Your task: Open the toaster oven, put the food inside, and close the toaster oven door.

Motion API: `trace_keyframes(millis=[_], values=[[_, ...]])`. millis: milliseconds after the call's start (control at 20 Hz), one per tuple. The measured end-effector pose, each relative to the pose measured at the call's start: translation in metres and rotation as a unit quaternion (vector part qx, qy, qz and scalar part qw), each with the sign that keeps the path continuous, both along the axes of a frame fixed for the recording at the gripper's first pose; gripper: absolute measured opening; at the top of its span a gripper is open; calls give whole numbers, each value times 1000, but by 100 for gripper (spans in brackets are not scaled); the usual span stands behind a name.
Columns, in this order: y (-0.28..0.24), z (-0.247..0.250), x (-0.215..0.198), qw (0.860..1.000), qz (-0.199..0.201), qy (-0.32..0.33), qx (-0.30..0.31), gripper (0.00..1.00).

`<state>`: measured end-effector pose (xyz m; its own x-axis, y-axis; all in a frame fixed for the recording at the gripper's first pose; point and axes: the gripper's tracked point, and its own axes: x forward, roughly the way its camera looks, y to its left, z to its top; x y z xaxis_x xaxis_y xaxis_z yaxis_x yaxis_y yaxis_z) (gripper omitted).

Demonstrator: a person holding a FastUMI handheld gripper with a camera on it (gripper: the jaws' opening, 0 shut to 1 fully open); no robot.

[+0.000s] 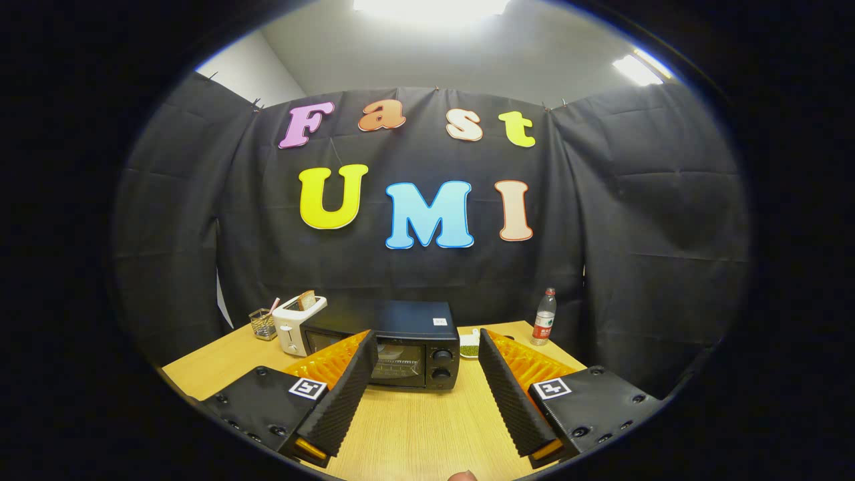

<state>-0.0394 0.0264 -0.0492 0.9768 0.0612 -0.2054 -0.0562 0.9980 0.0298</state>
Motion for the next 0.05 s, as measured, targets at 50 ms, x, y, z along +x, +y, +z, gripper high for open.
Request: trace_keyframes(millis=[50], values=[[0,0,-1,1000,-1,0,1,96]])
